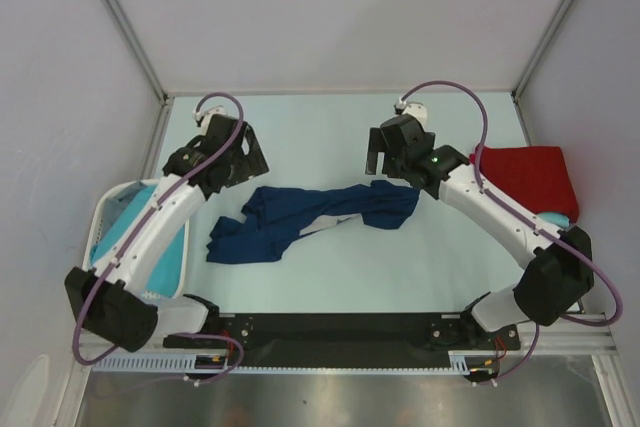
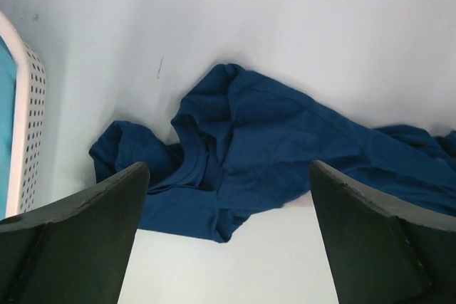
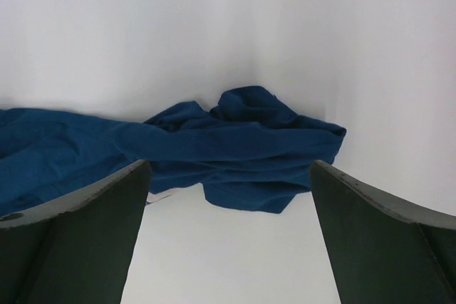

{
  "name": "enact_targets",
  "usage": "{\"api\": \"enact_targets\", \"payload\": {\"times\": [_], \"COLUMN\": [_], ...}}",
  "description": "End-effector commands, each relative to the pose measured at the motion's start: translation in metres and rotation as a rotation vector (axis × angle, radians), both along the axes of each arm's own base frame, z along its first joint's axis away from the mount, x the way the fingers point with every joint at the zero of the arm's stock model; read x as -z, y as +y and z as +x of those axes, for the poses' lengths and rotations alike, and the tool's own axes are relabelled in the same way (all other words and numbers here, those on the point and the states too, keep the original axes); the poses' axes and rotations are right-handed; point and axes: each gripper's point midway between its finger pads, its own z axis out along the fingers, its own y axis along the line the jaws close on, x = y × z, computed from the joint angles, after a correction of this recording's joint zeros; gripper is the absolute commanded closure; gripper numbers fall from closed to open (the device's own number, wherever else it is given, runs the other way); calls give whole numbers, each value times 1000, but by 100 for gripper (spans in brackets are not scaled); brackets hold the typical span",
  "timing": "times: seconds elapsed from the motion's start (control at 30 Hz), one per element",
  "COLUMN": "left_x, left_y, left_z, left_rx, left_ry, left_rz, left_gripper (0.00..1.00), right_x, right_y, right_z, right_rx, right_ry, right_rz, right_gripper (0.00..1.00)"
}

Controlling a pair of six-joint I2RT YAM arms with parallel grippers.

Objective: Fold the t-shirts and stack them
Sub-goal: Flatten out the tshirt

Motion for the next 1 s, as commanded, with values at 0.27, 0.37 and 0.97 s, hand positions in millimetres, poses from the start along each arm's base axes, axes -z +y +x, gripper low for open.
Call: {"api": "enact_targets", "payload": {"times": [0.27, 0.37, 0.97], "left_x": [-32, -22, 18], "left_y": [28, 31, 11], "left_z": [-13, -14, -6], "left_rx": [-19, -31, 79], "left_ry": [-129, -82, -4], "left_rz": [74, 101, 84], "left_gripper": [0, 0, 1], "right_x": [8, 18, 43], "right_y": [3, 16, 1], "right_z": [30, 41, 18], "right_rx": [20, 9, 93], "right_ry": [-18, -12, 73], "right_rz": [-77, -54, -121], "right_gripper": [0, 0, 4]}}
